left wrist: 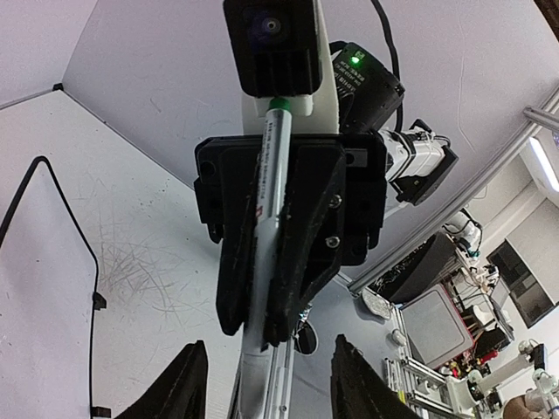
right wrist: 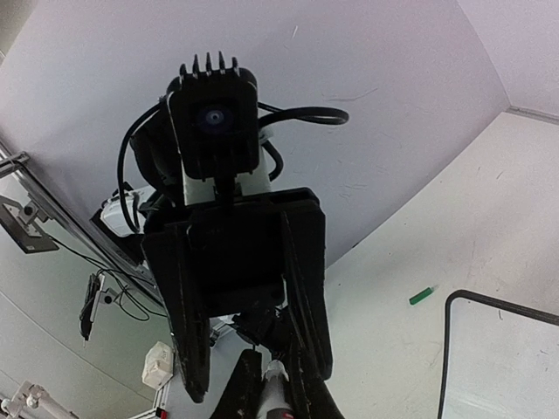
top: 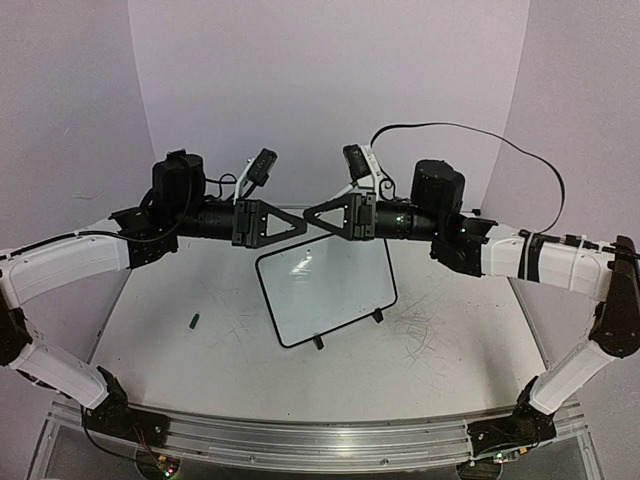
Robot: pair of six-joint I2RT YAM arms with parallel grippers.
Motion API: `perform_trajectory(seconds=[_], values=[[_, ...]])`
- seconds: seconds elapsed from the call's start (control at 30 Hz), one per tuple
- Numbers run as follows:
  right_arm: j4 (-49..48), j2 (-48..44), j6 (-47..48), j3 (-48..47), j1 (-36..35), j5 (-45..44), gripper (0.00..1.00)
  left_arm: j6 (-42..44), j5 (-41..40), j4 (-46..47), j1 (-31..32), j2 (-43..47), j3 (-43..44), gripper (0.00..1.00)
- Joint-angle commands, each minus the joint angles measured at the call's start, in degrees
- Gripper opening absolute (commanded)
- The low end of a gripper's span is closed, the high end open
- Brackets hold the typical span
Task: Write a sentence on the whiteboard
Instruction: Pass from the right arm to the left
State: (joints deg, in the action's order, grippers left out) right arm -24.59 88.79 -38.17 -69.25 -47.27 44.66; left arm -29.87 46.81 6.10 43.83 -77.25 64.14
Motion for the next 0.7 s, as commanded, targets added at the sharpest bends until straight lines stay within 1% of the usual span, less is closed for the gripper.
perform_trajectory(seconds=[0.0, 0.1, 0.23, 0.27, 0.33, 0.37, 0.4, 0.47, 0.5, 0.57, 0.67], values=[[-4.4, 0.67, -1.25, -1.61, -0.55, 1.11, 0.0, 0.31, 2.4, 2.5, 0.21, -1.25, 1.74, 0.35], [-4.4, 1.14, -1.36, -1.65, -0.66, 1.44, 0.0, 0.41, 1.54, 2.55, 0.19, -1.24, 1.79, 0.21], [-4.35, 1.08, -1.37, -1.2, -0.67, 1.55, 0.0, 0.88, -0.23, 2.49, 0.2, -0.54, 1.44, 0.05], [-4.32, 1.06, -1.54, -1.08, -0.65, 1.4, 0.0, 0.96, -0.58, 2.48, 0.2, -0.45, 1.35, 0.02], [-3.68, 1.13, -1.96, -1.26, -0.7, 1.01, 0.04, 1.15, -1.06, 2.23, 0.2, -0.37, 1.12, 0.0], [-2.31, 1.21, -1.92, -1.68, -0.63, 0.64, 0.1, 1.3, -1.14, 1.94, 0.18, -0.43, 1.03, 0.0], [-0.76, 1.26, -1.72, -2.17, -0.61, 0.35, 0.19, 1.58, -1.03, 1.47, 0.13, -0.5, 1.11, 0.0], [2.19, 1.12, -0.84, -3.2, -0.23, 0.94, 0.41, 2.44, -0.88, -0.01, 0.12, -0.64, 1.3, 0.0], [3.76, 1.01, -0.35, -3.64, 0.02, 1.73, 0.47, 3.01, -0.64, -0.73, 0.13, -0.63, 1.43, 0.0], [6.29, 0.59, 0.25, -4.16, 1.05, 3.94, 0.53, 4.24, 0.27, -2.27, 0.12, -0.69, 1.77, 0.0], [7.01, -0.16, 0.37, -3.8, 3.1, 9.57, 0.57, 5.87, 1.69, -3.98, 0.11, -0.84, 2.23, 0.0]])
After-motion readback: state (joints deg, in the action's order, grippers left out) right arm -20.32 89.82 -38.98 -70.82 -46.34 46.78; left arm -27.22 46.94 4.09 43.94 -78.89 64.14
